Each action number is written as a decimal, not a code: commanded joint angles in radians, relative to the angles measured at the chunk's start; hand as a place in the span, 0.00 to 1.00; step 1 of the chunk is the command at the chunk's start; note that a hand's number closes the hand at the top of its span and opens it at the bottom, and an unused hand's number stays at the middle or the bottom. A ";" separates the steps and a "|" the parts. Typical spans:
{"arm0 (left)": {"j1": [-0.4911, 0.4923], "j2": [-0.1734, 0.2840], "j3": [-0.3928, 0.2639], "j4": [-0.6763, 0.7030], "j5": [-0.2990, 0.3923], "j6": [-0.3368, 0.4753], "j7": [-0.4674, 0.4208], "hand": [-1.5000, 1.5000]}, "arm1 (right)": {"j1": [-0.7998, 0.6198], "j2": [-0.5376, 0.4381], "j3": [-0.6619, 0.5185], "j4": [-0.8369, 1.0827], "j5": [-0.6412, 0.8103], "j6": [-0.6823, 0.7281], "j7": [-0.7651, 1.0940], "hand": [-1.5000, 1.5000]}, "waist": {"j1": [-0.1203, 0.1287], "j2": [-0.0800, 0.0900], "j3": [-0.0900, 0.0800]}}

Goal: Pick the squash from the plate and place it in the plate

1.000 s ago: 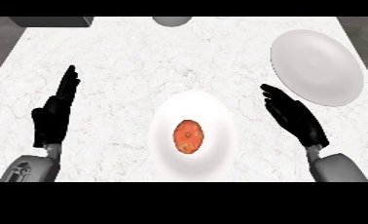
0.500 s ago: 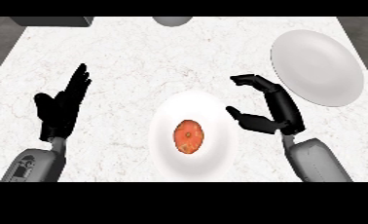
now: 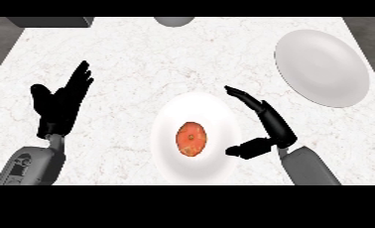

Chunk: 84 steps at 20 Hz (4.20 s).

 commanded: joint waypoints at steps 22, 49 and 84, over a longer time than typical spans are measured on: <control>0.039 -0.053 0.060 -0.018 -0.070 -0.068 0.000 0.50 | -0.061 0.028 0.183 -0.250 0.453 0.220 0.644 0.00 | -0.005 -0.001 -0.001; 0.038 -0.097 0.164 -0.105 -0.117 -0.157 0.095 0.50 | -0.204 0.264 0.124 0.132 0.715 0.347 0.581 0.00 | 0.002 0.000 0.000; 0.082 -0.150 0.182 -0.079 -0.166 -0.158 0.023 0.50 | -0.184 0.038 -0.270 -0.307 0.854 -0.198 0.769 1.00 | -0.009 -0.003 0.000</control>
